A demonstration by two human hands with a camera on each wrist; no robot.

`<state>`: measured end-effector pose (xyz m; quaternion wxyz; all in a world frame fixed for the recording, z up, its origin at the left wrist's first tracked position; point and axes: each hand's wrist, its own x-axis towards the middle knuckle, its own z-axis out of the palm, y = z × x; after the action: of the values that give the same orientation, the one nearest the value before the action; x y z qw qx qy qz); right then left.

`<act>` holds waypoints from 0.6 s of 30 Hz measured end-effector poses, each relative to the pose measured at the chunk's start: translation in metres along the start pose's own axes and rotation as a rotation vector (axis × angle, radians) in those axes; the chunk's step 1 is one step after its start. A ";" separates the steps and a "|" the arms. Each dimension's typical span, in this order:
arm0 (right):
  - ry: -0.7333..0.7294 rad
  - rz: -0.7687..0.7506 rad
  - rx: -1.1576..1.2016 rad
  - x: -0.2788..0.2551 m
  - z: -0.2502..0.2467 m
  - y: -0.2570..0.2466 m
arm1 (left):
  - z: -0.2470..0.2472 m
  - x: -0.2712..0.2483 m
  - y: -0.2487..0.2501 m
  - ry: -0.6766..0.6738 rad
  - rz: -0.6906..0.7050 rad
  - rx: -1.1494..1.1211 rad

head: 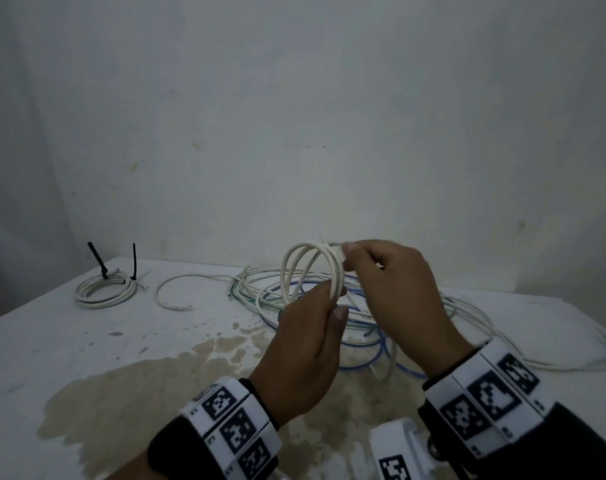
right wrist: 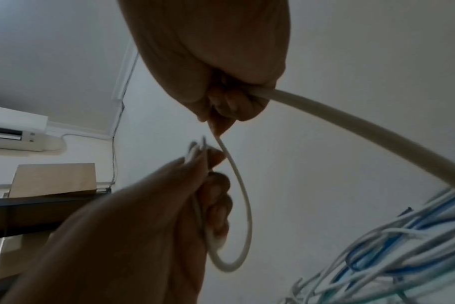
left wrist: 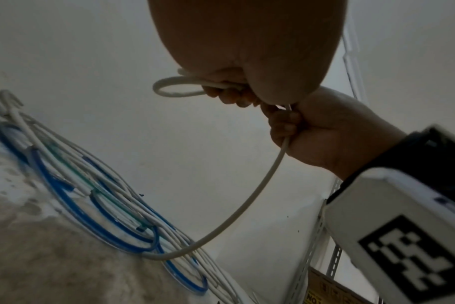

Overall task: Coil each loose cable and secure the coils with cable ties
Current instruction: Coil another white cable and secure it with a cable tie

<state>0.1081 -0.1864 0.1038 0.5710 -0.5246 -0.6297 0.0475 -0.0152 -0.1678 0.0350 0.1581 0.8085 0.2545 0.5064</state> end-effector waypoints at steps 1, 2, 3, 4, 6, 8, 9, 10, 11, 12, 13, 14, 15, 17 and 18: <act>0.049 0.031 -0.022 0.005 -0.005 0.002 | -0.002 -0.001 0.001 0.040 -0.021 -0.010; 0.078 0.059 -0.044 0.011 -0.012 0.004 | -0.005 -0.002 0.002 0.082 -0.042 -0.031; 0.072 0.069 -0.083 0.017 -0.021 0.007 | -0.009 -0.003 0.004 0.131 -0.070 -0.066; 0.027 0.060 -0.153 0.022 -0.031 0.009 | -0.016 -0.001 0.005 0.178 -0.110 -0.112; -0.140 0.010 -0.361 0.030 -0.049 0.010 | -0.030 0.008 0.006 0.269 -0.207 -0.242; -0.292 -0.072 -0.533 0.036 -0.063 0.013 | -0.049 0.019 0.002 0.345 -0.317 -0.364; -0.331 -0.123 -0.595 0.040 -0.069 0.017 | -0.060 0.024 0.000 0.356 -0.367 -0.412; -0.350 -0.163 -0.639 0.044 -0.075 0.020 | -0.071 0.029 -0.003 0.347 -0.413 -0.459; -0.357 -0.182 -0.661 0.048 -0.081 0.024 | -0.080 0.033 -0.005 0.322 -0.457 -0.502; -0.356 -0.186 -0.671 0.052 -0.088 0.027 | -0.088 0.036 -0.006 0.288 -0.499 -0.544; -0.350 -0.191 -0.682 0.055 -0.094 0.030 | -0.095 0.038 -0.005 0.252 -0.535 -0.582; -0.340 -0.193 -0.695 0.059 -0.099 0.033 | -0.100 0.039 -0.004 0.220 -0.560 -0.616; -0.328 -0.190 -0.704 0.063 -0.104 0.037 | -0.104 0.041 -0.001 0.195 -0.574 -0.645; -0.325 -0.178 -0.721 0.069 -0.107 0.042 | -0.109 0.043 0.004 0.164 -0.592 -0.698; -0.325 -0.189 -0.742 0.071 -0.106 0.045 | -0.111 0.044 0.006 0.154 -0.601 -0.724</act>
<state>0.2315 -0.1728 0.1583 0.2383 -0.6201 -0.7316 -0.1531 -0.0976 -0.1480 0.1187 0.5498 0.5522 0.2955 0.5527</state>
